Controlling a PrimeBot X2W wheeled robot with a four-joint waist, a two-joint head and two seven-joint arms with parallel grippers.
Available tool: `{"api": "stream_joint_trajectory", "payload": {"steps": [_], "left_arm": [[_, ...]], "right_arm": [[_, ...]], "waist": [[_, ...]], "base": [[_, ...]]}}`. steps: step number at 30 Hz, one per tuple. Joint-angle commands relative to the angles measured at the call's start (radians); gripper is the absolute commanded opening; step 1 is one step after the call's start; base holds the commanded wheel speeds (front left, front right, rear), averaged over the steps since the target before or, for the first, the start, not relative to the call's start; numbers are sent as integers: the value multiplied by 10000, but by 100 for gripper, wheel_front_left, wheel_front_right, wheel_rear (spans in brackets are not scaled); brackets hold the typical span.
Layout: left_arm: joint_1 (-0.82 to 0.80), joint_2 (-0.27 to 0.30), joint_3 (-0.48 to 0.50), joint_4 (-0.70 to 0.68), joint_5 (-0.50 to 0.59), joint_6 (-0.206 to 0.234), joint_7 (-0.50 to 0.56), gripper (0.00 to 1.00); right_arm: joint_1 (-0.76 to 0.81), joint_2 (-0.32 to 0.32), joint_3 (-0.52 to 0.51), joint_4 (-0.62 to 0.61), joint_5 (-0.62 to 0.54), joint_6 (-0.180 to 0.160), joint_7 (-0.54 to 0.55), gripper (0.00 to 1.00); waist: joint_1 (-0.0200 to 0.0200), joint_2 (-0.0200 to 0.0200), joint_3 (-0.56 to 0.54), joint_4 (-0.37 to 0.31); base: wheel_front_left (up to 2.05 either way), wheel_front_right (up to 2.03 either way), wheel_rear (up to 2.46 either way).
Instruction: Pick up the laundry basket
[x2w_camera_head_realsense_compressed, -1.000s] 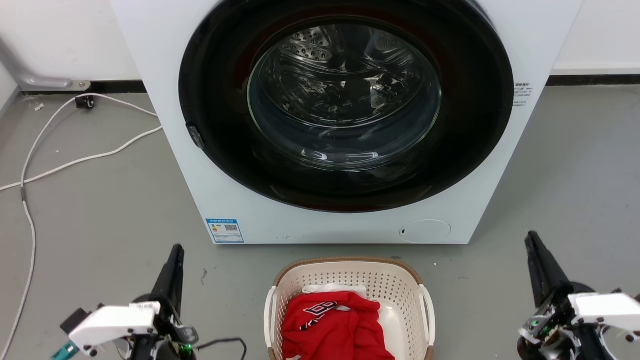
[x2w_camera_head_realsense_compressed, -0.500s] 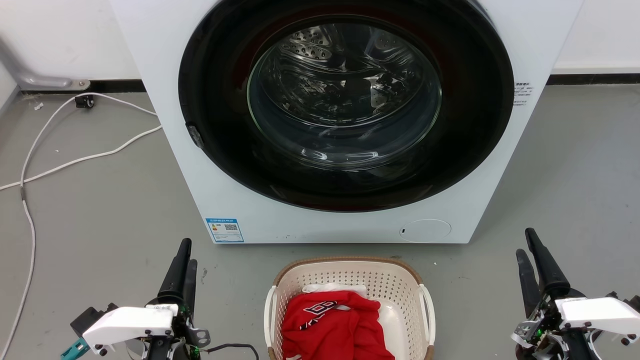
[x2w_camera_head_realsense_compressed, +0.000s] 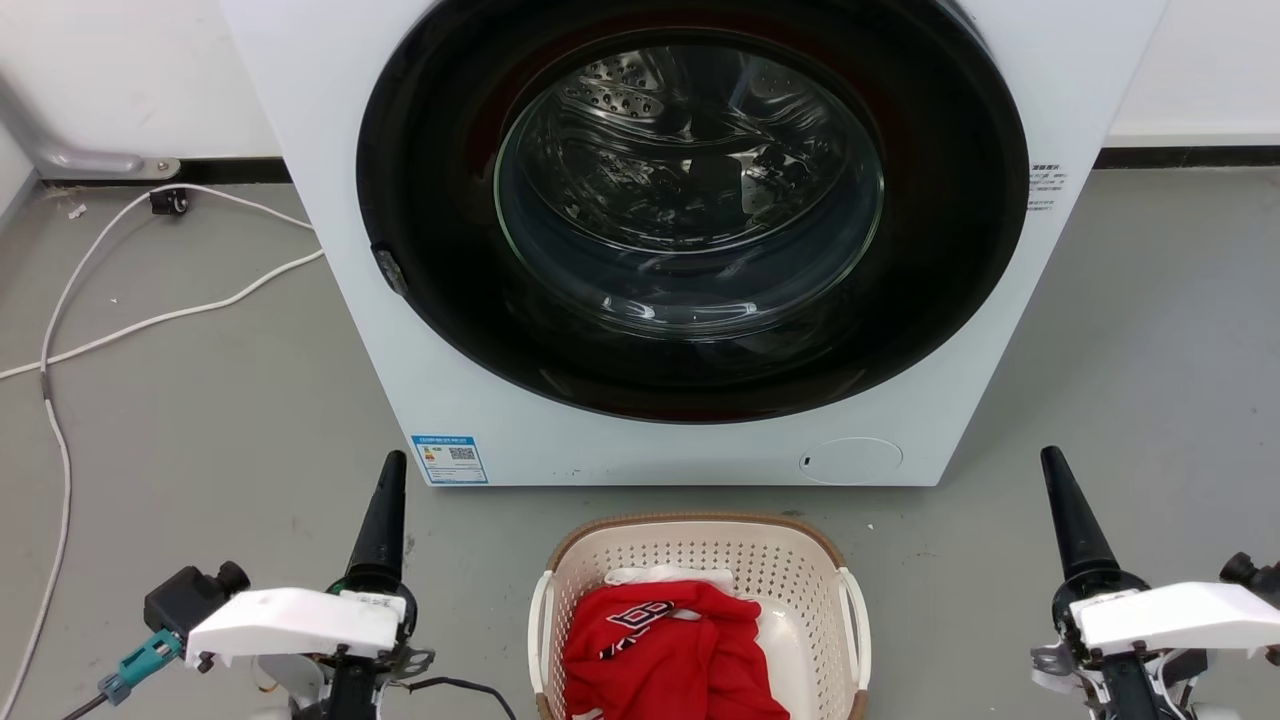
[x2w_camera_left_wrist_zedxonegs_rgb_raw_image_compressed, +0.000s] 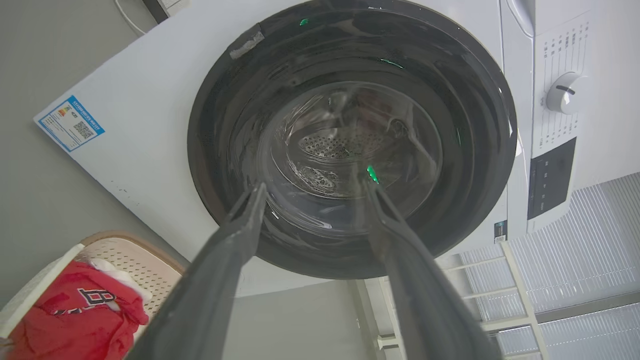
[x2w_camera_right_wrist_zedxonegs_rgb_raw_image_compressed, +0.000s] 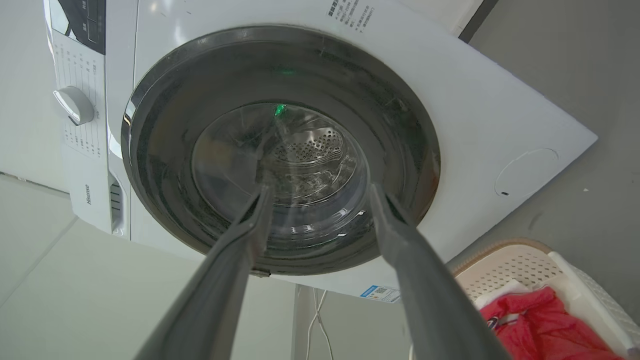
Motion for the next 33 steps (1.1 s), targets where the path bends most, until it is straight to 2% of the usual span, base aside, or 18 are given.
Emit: {"api": "stream_joint_trajectory", "payload": {"steps": [1,14,33], "left_arm": [[-275,37,-87,-213,578,36,-118,100],[-336,31,-452,-216,3343,246,-580,100],[-462,43,-615,-163,6302,380,-1143,100]], "right_arm": [[-90,-6,52,-240,-663,2,-107,100],[25,15,263,-404,-3884,3,-571,100],[174,29,347,-985,-7062,2,-432,100]], "waist": [[0,0,-1,4],[0,0,4,26],[0,0,3,78]], "base": [[0,0,0],[0,0,0],[0,0,0]]}}
